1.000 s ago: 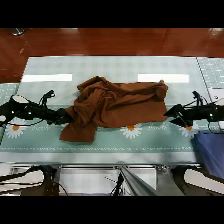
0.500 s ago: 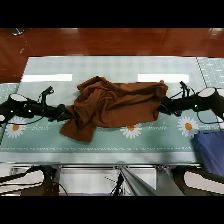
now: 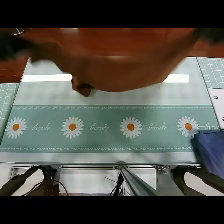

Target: Fold the shirts.

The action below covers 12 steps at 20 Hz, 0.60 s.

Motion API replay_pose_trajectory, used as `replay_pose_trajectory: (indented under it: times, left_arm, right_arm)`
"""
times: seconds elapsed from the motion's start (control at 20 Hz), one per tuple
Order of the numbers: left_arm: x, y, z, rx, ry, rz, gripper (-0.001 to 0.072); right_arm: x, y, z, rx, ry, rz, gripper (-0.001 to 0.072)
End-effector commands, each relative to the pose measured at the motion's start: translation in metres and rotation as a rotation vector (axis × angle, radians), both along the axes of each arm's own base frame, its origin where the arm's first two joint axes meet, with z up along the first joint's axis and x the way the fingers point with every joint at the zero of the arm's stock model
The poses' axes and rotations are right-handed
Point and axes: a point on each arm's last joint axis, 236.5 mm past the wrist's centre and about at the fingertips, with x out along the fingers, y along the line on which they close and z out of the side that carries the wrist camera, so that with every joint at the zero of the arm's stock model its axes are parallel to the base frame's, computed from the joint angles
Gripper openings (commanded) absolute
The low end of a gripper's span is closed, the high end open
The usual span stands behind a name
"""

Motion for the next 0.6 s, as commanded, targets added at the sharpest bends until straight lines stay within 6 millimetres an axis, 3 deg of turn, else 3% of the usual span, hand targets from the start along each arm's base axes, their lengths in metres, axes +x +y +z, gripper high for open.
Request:
replay_pose_trajectory:
  times: [0.0, 0.1, 0.2, 0.3, 0.4, 0.55]
  left_arm:
    - [-0.070, 0.009, 0.165, 0.073, -0.463, 0.214, 0.0019]
    - [-0.123, 0.009, 0.218, 0.139, -0.653, 0.306, 0.0018]
    - [-0.176, 0.010, 0.250, 0.239, -0.801, 0.406, 0.0019]
    - [-0.228, 0.013, 0.268, 0.335, -0.915, 0.514, 0.0019]
    - [-0.267, 0.016, 0.273, 0.426, -0.983, 0.602, 0.0019]
    - [-0.305, 0.018, 0.277, 0.501, -1.043, 0.680, 0.0019]
  right_arm:
    - [-0.096, -0.002, 0.155, -0.082, -0.405, -0.071, 0.0026]
    - [-0.154, -0.001, 0.189, -0.113, -0.526, -0.100, 0.0026]
    - [-0.210, 0.001, 0.211, -0.143, -0.628, -0.123, 0.0026]
    - [-0.255, 0.002, 0.222, -0.168, -0.699, -0.146, 0.0026]
    - [-0.287, 0.004, 0.221, -0.192, -0.722, -0.156, 0.0026]
    - [-0.309, 0.002, 0.201, -0.206, -0.658, -0.169, 0.0026]
